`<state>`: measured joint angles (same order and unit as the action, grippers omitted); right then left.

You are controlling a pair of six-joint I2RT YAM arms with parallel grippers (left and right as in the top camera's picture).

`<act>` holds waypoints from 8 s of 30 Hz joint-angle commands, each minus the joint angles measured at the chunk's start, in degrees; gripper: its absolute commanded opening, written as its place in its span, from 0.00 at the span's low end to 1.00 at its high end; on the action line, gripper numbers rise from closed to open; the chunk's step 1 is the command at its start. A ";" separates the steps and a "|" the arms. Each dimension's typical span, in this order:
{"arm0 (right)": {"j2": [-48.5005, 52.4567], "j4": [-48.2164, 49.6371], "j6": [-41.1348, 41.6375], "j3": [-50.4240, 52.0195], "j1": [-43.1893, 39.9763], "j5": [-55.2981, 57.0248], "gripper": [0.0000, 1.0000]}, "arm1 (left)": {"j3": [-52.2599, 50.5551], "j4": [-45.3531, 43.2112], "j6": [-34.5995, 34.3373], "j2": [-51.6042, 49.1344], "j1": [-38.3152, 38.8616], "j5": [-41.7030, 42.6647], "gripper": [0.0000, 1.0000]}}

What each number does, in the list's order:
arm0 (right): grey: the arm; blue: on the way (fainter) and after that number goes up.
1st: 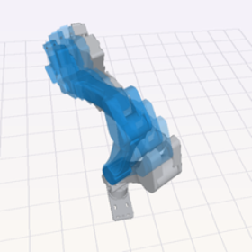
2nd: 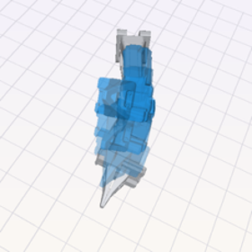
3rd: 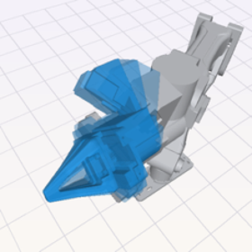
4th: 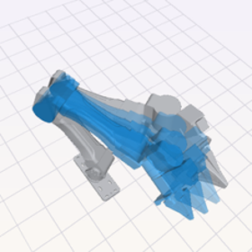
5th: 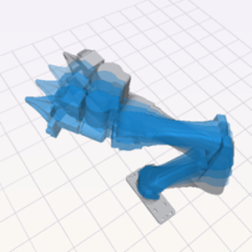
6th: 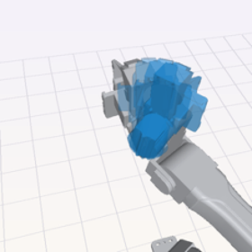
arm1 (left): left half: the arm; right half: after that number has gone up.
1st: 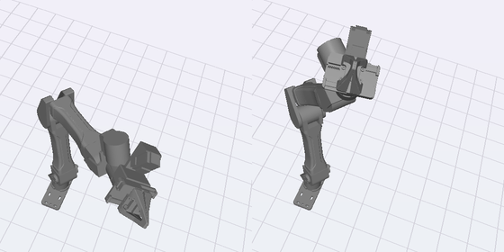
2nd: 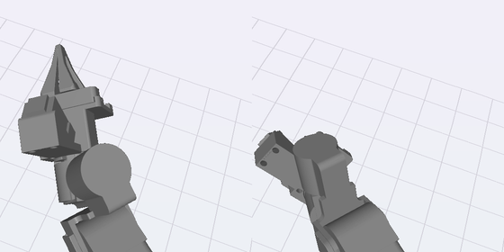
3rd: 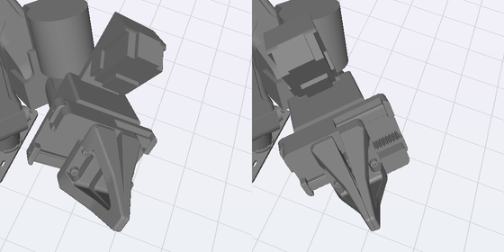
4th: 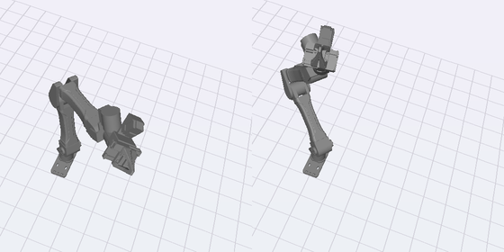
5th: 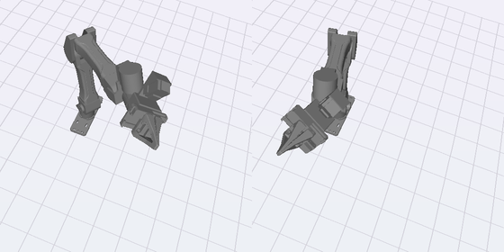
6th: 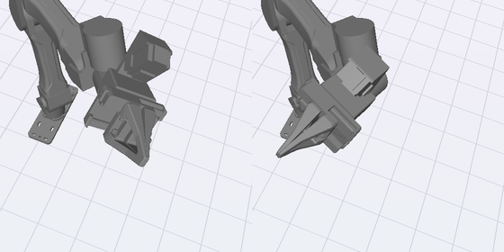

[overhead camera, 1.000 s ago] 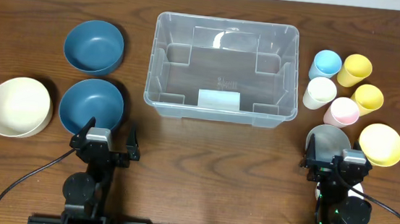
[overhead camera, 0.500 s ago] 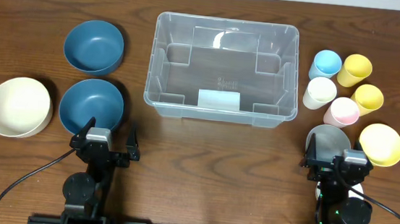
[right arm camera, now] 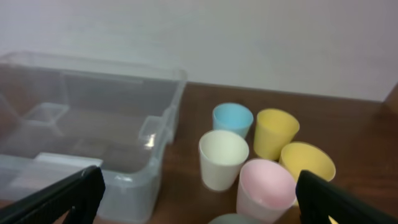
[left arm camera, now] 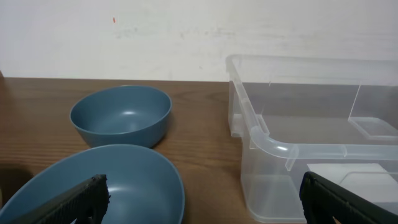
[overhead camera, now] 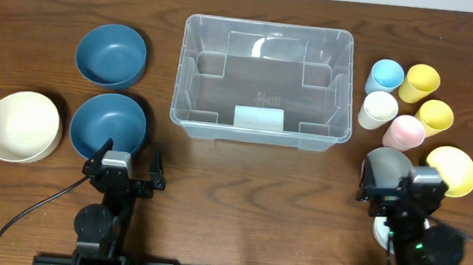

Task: Pack container
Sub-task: 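Move the right gripper to the white bowl and grasp its rim, then carry the white bowl into the clear container with the right gripper, then release the white bowl and withdraw the right gripper, then grasp the rim of the grey-blue small bowl with the right gripper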

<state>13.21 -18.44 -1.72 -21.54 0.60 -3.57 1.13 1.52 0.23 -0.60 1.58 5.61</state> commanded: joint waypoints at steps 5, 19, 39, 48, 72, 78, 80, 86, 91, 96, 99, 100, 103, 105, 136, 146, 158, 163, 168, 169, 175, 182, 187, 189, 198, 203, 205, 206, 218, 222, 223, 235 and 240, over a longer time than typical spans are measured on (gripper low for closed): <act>23.32 -20.94 -0.70 -30.80 -0.33 -9.05 0.99 | -0.90 2.08 0.74 0.37 -0.33 0.83 0.98; 41.66 -46.71 1.31 -46.99 -0.33 -24.61 0.99 | -0.90 2.08 0.74 0.37 -0.33 0.85 0.98; 35.58 -61.26 65.16 -30.29 -0.33 18.34 0.99 | -0.90 2.08 0.74 0.37 -0.33 0.83 0.98; 35.54 -45.57 58.47 -14.21 -0.33 14.71 0.97 | -0.90 2.08 0.74 0.37 -0.33 0.83 0.98; 42.69 -25.86 52.46 -1.79 -0.26 6.95 0.31 | -0.90 2.08 0.74 0.37 -0.33 0.83 0.98; 42.66 -25.90 51.52 -1.79 -0.22 5.88 0.09 | -0.90 2.08 0.74 0.37 -0.33 0.83 0.98; 42.66 -25.88 50.21 -1.81 -0.22 5.40 0.01 | -0.90 2.08 0.74 0.37 -0.33 0.83 0.98; 42.60 -25.92 47.39 -3.15 -0.17 3.26 0.01 | -0.90 2.08 0.76 0.37 -0.33 0.83 0.98; 42.56 -28.13 43.78 -7.39 -0.17 2.91 0.01 | -0.90 2.08 0.74 0.37 -0.33 0.83 0.98; 42.56 -34.45 39.71 -15.54 -0.17 2.93 0.01 | -0.90 2.08 0.74 0.37 -0.33 0.83 0.98; 42.56 -39.69 36.50 -21.68 -0.17 2.97 0.01 | -0.90 2.08 0.74 0.37 -0.33 0.83 0.98; 42.56 -41.48 35.63 -23.63 -0.17 3.10 0.01 | -0.90 2.08 0.74 0.37 -0.33 0.85 0.98; 42.56 -47.34 32.24 -29.88 -0.17 3.15 0.01 | -0.90 2.08 0.74 0.37 -0.33 0.83 0.98; 42.56 -50.51 30.49 -33.16 -0.17 3.32 0.01 | -0.90 2.08 0.74 0.37 -0.33 0.85 0.98; 79.65 -24.02 10.60 -72.37 27.32 10.69 0.01 | -0.90 2.08 0.74 0.37 -0.33 0.83 0.98; 96.78 -19.43 9.27 -72.37 27.43 14.58 0.01 | -0.90 2.08 0.74 0.37 -0.33 0.83 0.98; 108.34 -10.82 5.20 -72.37 27.41 19.41 0.01 | -0.90 2.08 0.74 0.37 -0.33 0.83 0.98; 110.22 -9.35 3.37 -72.37 27.19 20.76 0.01 | -0.90 2.08 0.74 0.37 -0.33 0.85 0.98; 110.75 -9.42 3.30 -72.35 26.45 21.62 0.01 | -0.90 2.08 0.74 0.37 -0.33 0.83 0.98; 110.84 -9.44 3.21 -72.32 26.25 21.86 0.01 | -0.90 2.08 0.74 0.37 -0.33 0.83 0.98; 110.88 -9.68 1.81 -72.32 25.09 21.81 0.01 | -0.90 2.08 0.74 0.37 -0.33 0.85 0.98; 110.88 -10.25 1.38 -72.32 25.31 21.81 0.39 | -0.90 2.08 0.74 0.37 -0.33 0.83 0.98; 110.86 -10.25 1.38 -72.32 25.73 21.81 0.63 | -0.90 2.08 0.74 0.37 -0.33 0.83 0.98; 110.75 -10.43 1.40 -72.57 26.12 21.79 0.64 | -0.90 2.08 0.74 0.37 -0.33 0.85 0.98; 107.34 -23.85 4.35 -85.00 31.58 20.92 0.77 | -0.90 2.08 0.74 0.37 -0.33 0.83 0.98; 102.92 -39.52 12.61 -95.95 33.59 21.00 0.95 | -0.90 2.08 0.74 0.37 -0.33 0.83 0.98; 100.63 -46.34 18.47 -98.90 32.76 21.38 0.97 | -0.90 2.08 0.74 0.37 -0.33 0.85 0.98; 99.38 -49.03 20.85 -99.62 32.04 21.35 0.97 | -0.90 2.08 0.74 0.37 -0.33 0.83 0.98; 88.91 -78.88 37.92 -97.42 8.07 20.92 0.89 | -0.90 2.08 0.74 0.37 -0.33 0.85 0.98; 87.06 -78.77 40.63 -89.42 -0.02 18.05 0.89 | -0.90 2.08 0.74 0.37 -0.33 0.85 0.98; 86.62 -78.44 40.92 -87.23 -1.38 17.84 0.89 | -0.90 2.08 0.74 0.37 -0.33 0.83 0.98; 73.57 -64.89 41.40 -59.63 -3.43 15.21 0.87 | -0.90 2.08 0.74 0.37 -0.33 0.83 0.98; 66.31 -57.66 46.36 -47.32 -3.67 14.40 0.84 | -0.90 2.08 0.74 0.37 -0.33 0.83 0.98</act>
<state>82.32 -78.00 40.45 -73.91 -3.18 11.55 1.19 1.58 0.23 -0.58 1.54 5.61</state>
